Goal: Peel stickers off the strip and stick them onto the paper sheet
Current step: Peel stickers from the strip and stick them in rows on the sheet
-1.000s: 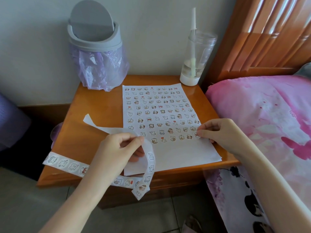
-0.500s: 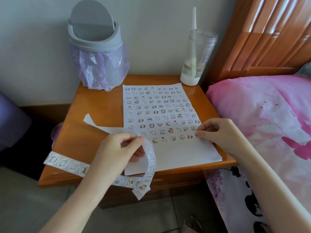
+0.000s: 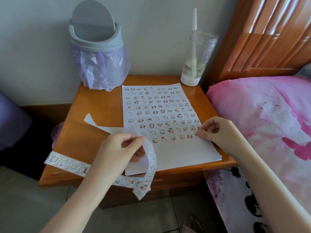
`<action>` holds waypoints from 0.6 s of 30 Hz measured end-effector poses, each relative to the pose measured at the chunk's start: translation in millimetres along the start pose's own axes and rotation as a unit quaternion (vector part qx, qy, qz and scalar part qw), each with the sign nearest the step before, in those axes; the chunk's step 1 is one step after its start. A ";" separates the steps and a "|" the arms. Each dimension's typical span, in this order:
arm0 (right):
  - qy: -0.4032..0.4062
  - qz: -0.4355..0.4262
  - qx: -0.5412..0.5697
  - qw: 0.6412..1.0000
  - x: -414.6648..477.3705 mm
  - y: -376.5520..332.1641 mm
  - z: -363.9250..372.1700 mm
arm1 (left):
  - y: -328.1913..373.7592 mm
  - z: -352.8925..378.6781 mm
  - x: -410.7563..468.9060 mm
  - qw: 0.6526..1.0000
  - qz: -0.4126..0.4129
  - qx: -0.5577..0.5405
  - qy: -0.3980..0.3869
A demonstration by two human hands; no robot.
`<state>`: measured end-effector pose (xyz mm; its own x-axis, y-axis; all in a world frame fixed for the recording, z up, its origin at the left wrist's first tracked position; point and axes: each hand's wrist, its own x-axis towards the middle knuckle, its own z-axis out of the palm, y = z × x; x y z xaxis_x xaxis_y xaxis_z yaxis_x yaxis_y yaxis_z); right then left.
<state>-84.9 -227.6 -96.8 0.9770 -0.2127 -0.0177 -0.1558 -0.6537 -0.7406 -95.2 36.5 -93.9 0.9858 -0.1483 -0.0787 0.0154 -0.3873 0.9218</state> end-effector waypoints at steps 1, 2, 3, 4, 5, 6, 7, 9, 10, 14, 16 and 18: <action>0.002 -0.002 -0.006 1.000 0.2 0.6 0.6 | -0.1 0.0 -0.1 1.000 -0.002 -0.001 -0.001; 0.005 -0.004 -0.014 1.000 0.7 1.4 1.2 | -0.2 0.0 -0.2 1.000 -0.003 -0.003 -0.001; 0.011 -0.004 -0.024 1.000 1.4 2.5 1.3 | -0.5 0.1 -0.2 1.000 -0.005 -0.002 -0.001; 0.018 -0.001 -0.030 0.999 2.2 3.5 0.8 | -1.0 0.0 -0.1 1.000 -0.006 -0.001 -0.001; 0.025 0.002 -0.028 0.999 2.5 3.8 0.1 | -1.3 -0.4 0.0 1.000 -0.008 0.000 0.000; 0.029 0.006 -0.016 0.999 2.7 3.2 -0.6 | -1.6 -1.1 -0.1 1.000 -0.010 0.000 0.000; 0.036 0.007 0.003 0.999 2.1 1.6 -1.1 | -1.7 -2.0 -0.1 1.000 -0.012 0.000 -0.002; 0.069 -0.016 0.032 0.997 -0.8 -5.7 -0.4 | -1.1 -3.2 0.1 1.000 -0.016 -0.004 -0.008; 0.087 -0.036 0.044 0.995 -3.6 -12.2 1.1 | -0.5 -3.8 -0.1 1.000 -0.018 -0.012 -0.010; 0.018 -0.122 0.108 0.986 -26.1 -45.5 17.8 | 6.0 -6.8 -3.1 0.998 -0.029 -0.060 -0.012; -0.065 -0.148 0.101 0.982 -41.9 -59.8 30.8 | 9.4 -7.9 -4.9 0.996 -0.033 -0.080 -0.009; -0.126 -0.147 0.110 0.975 -56.3 -70.1 42.0 | 12.6 -9.0 -7.2 0.995 -0.036 -0.098 -0.002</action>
<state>-122.9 -139.3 -72.2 0.9837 0.1644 0.0729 0.1446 -0.4820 -0.8642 -100.6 40.9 -78.3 0.9804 -0.1297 -0.1482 0.1186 -0.2120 0.9700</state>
